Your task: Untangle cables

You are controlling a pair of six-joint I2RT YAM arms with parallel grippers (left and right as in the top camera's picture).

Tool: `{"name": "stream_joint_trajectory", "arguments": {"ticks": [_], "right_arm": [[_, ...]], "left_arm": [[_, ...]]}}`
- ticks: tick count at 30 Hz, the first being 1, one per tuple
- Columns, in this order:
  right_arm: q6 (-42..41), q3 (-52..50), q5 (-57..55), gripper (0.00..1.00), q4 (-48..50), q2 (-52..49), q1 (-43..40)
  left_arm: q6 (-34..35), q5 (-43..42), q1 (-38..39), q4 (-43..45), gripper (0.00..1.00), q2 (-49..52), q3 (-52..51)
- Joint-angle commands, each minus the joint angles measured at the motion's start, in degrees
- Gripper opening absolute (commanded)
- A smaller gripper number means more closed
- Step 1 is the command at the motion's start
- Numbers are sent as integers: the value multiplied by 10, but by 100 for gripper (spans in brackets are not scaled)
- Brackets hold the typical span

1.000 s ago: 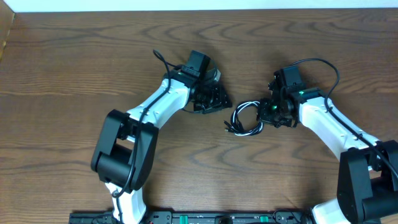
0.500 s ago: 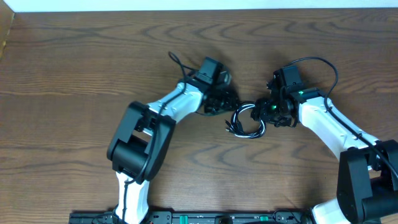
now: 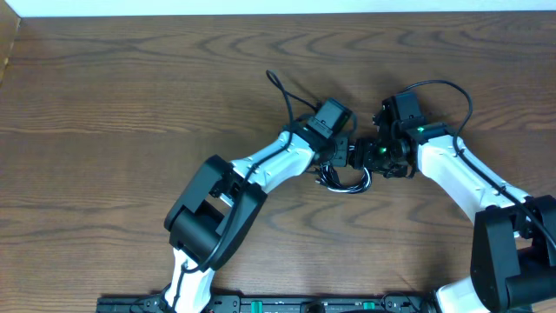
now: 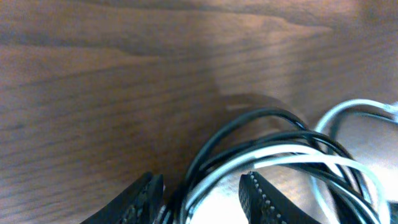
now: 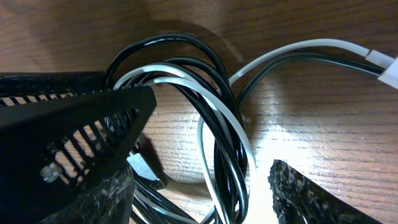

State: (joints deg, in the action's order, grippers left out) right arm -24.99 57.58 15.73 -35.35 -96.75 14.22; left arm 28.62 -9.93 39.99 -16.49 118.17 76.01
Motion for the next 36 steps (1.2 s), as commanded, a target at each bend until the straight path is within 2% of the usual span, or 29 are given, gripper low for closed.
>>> {"name": "stream_joint_trajectory", "arguments": {"ticks": [1, 11, 12, 15, 16, 17, 19, 25, 29, 32, 36], "right_arm": [[4, 7, 0, 66, -5, -1, -13], [4, 8, 2, 66, -11, -1, -42], [11, 8, 9, 66, -9, -1, -47], [37, 9, 52, 66, 2, 2, -64], [44, 9, 68, 66, 5, 5, -70], [55, 10, 88, 66, 9, 10, -78], [82, 10, 131, 66, 14, 23, -92], [173, 12, 238, 64, 11, 95, -103], [172, 12, 237, 64, 15, 152, -90], [132, 12, 229, 61, 23, 179, -73], [87, 12, 217, 59, 28, 184, -48]], "left_arm": [[-5, 116, 10, -14, 46, 17, -9], [-5, 121, 12, -7, 41, 17, -47], [-5, 121, 12, -5, 38, 17, -50], [-3, 97, 12, -5, 20, 17, -50], [-3, 79, 12, -5, 19, 17, -50], [-4, 61, 12, -6, 8, 17, -50], [-5, 34, 12, -23, 7, 14, -50], [-5, 28, -23, -36, 8, -61, -48], [-5, -16, -70, -68, 7, -147, -48], [-3, -92, -106, -91, 7, -204, -48], [26, -135, -136, -120, 8, -253, -48]]}}
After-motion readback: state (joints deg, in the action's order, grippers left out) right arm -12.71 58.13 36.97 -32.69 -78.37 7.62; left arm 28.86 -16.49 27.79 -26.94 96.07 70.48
